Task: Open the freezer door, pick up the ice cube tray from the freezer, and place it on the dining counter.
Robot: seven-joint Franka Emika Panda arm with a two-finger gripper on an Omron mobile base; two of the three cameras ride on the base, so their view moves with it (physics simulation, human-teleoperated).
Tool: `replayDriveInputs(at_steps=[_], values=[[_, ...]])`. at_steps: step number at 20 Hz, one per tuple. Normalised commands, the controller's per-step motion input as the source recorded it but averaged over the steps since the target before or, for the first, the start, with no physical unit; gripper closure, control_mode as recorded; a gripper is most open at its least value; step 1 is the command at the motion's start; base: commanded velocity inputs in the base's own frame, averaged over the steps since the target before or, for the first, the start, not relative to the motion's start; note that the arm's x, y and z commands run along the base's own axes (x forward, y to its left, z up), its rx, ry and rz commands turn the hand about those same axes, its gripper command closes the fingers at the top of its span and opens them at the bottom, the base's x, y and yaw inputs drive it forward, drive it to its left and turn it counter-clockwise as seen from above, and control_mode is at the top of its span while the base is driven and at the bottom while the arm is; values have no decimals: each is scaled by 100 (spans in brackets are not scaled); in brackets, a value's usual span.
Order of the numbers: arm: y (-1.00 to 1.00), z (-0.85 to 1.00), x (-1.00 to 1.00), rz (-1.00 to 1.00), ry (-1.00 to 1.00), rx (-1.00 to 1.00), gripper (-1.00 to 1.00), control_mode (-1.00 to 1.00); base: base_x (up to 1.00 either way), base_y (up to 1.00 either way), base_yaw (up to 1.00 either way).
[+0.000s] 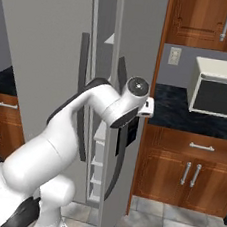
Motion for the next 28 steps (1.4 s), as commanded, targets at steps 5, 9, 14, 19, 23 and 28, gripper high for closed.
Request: replayDriveInputs(at_steps=[5, 9, 14, 19, 23, 28], values=[[52, 4, -39, -8, 1, -20, -100, -100, 0, 0, 0], [85, 13, -3, -13, 28, -38, -100, -100, 0, 0, 0], [87, 4, 5, -8, 37, -48, -100, -100, 0, 0, 0], [76, 8, 22, -1, 33, -51, -100, -100, 0, 0, 0], [22, -3, 46, 0, 15, -44, -100, -100, 0, 0, 0], [-12, -2, 57, 0, 17, -32, -100, -100, 0, 0, 0]])
